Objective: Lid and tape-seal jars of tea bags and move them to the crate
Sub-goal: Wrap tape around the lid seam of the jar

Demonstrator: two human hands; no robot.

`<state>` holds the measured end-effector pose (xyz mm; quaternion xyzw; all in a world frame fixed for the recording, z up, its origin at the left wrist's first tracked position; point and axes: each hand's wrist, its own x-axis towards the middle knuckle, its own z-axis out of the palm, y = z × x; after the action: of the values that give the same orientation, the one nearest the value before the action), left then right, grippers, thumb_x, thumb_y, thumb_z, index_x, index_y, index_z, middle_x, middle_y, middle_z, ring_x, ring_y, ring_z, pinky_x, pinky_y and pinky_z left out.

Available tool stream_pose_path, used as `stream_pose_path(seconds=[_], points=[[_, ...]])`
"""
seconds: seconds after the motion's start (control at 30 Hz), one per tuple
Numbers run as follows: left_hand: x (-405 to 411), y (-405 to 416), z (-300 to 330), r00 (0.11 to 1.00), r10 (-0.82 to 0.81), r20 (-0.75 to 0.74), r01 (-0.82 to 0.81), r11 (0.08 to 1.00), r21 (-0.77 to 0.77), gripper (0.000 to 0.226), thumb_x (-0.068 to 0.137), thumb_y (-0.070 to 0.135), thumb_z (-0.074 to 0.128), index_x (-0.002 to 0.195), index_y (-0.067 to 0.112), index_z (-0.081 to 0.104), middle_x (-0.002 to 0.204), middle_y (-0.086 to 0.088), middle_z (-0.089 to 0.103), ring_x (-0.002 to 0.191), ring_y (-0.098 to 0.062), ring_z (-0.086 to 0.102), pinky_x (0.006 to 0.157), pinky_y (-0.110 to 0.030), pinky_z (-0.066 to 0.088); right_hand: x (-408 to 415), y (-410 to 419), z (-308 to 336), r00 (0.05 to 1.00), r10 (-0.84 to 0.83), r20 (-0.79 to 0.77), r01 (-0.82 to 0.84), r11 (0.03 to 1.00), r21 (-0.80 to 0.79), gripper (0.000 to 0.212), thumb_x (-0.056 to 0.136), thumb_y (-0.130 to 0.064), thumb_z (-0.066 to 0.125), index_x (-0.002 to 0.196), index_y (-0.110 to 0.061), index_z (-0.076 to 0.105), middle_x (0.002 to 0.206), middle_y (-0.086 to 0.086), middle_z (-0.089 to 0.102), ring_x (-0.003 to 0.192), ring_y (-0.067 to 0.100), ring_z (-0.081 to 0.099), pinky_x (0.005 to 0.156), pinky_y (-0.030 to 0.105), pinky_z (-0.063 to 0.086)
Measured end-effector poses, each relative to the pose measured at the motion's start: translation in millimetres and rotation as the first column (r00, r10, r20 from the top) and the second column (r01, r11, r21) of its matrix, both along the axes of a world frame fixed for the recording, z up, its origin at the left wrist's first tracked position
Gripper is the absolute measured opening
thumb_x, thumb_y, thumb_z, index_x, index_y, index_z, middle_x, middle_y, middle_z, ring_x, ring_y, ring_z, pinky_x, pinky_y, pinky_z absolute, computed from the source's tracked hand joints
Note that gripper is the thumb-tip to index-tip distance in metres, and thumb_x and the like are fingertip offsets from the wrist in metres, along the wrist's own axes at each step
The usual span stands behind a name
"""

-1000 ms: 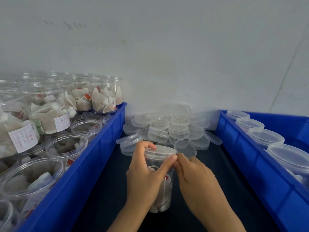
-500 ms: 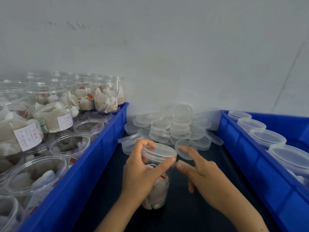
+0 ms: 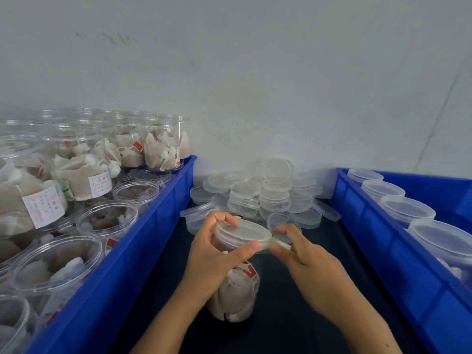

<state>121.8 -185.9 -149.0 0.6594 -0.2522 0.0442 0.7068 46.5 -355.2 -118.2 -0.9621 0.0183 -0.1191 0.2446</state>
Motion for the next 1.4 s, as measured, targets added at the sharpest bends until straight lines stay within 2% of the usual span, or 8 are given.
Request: stream_pose_path(seconds=[0.3, 0.53, 0.73, 0.83, 0.9, 0.97, 1.1, 1.4], points=[[6, 2, -4, 0.995, -0.087, -0.048, 0.084, 0.995, -0.062, 0.049, 0.055, 0.041, 0.084, 0.095, 0.024, 0.06, 0.106, 0.009, 0.071, 0.095, -0.013, 0.07, 0.07, -0.017, 0.055, 3, 2, 1, 0.994, -0.008, 0.108, 0.019, 0.994, -0.104, 0.044, 0.097, -0.055, 0.029, 0.14, -0.047, 0.026, 0.118, -0.016, 0.059, 0.089, -0.001, 0.046, 0.074, 0.02, 0.036], [7, 1, -5, 0.981, -0.16, -0.105, 0.146, 0.981, -0.127, 0.062, 0.053, 0.038, 0.085, 0.104, 0.019, 0.055, 0.101, 0.006, 0.073, 0.094, -0.013, 0.071, 0.071, -0.016, 0.054, 7, 0, -6, 0.993, 0.115, 0.033, -0.117, 0.99, 0.078, 0.044, 0.098, -0.05, 0.026, 0.14, -0.061, 0.022, 0.136, -0.02, 0.05, 0.119, 0.001, 0.048, 0.099, 0.025, 0.043], [13, 12, -8, 0.932, -0.295, -0.212, 0.261, 0.95, -0.171, 0.107, 0.038, 0.062, 0.09, 0.125, 0.028, 0.037, 0.103, 0.007, 0.073, 0.101, -0.017, 0.07, 0.077, -0.024, 0.056, 12, 8, -12, 0.974, 0.212, 0.077, -0.225, 0.927, 0.299, 0.036, 0.101, -0.042, 0.034, 0.132, -0.06, 0.037, 0.129, -0.02, 0.054, 0.111, -0.004, 0.053, 0.095, 0.017, 0.044], [12, 15, -6, 0.941, -0.269, -0.207, 0.254, 0.962, -0.098, 0.086, 0.057, 0.065, 0.079, 0.122, 0.019, 0.047, 0.104, 0.001, 0.071, 0.103, -0.019, 0.068, 0.079, -0.024, 0.055, 11, 10, -13, 0.971, 0.219, 0.095, -0.239, 0.908, 0.345, 0.035, 0.101, -0.04, 0.037, 0.13, -0.057, 0.043, 0.124, -0.02, 0.059, 0.114, -0.004, 0.054, 0.094, 0.014, 0.044], [12, 7, -2, 0.978, -0.115, -0.174, 0.113, 0.993, -0.019, 0.039, 0.091, 0.048, 0.055, 0.113, 0.017, 0.054, 0.102, -0.004, 0.068, 0.106, -0.019, 0.064, 0.078, -0.015, 0.051, 11, 12, -13, 0.974, 0.191, 0.12, -0.222, 0.9, 0.375, 0.034, 0.101, -0.039, 0.04, 0.129, -0.056, 0.046, 0.118, -0.014, 0.063, 0.107, 0.0, 0.059, 0.091, 0.018, 0.048], [6, 0, 0, 0.995, 0.095, -0.039, -0.091, 0.991, 0.1, 0.036, 0.102, 0.039, 0.027, 0.122, 0.026, 0.054, 0.117, 0.011, 0.061, 0.116, -0.006, 0.056, 0.087, -0.009, 0.043, 11, 16, -14, 0.978, 0.129, 0.163, -0.185, 0.898, 0.4, 0.032, 0.1, -0.037, 0.044, 0.126, -0.054, 0.051, 0.113, -0.012, 0.065, 0.094, -0.003, 0.061, 0.082, 0.014, 0.048], [-14, -3, -3, 0.924, 0.313, 0.22, -0.36, 0.907, 0.219, 0.042, 0.092, 0.059, 0.022, 0.126, 0.051, 0.045, 0.121, 0.017, 0.062, 0.107, -0.001, 0.061, 0.088, -0.023, 0.049, 11, 29, -17, 0.975, 0.019, 0.223, -0.115, 0.898, 0.425, 0.029, 0.098, -0.036, 0.05, 0.122, -0.051, 0.057, 0.097, -0.014, 0.063, 0.088, -0.006, 0.059, 0.077, 0.012, 0.046], [-9, -6, -4, 0.968, 0.235, 0.091, -0.248, 0.95, 0.189, 0.069, 0.051, 0.091, 0.058, 0.108, 0.055, 0.043, 0.1, 0.029, 0.063, 0.09, 0.007, 0.064, 0.073, -0.018, 0.053, 7, 31, -13, 0.975, 0.084, 0.204, -0.165, 0.891, 0.423, 0.031, 0.099, -0.036, 0.045, 0.126, -0.048, 0.053, 0.098, -0.011, 0.067, 0.085, -0.005, 0.064, 0.067, 0.013, 0.049]])
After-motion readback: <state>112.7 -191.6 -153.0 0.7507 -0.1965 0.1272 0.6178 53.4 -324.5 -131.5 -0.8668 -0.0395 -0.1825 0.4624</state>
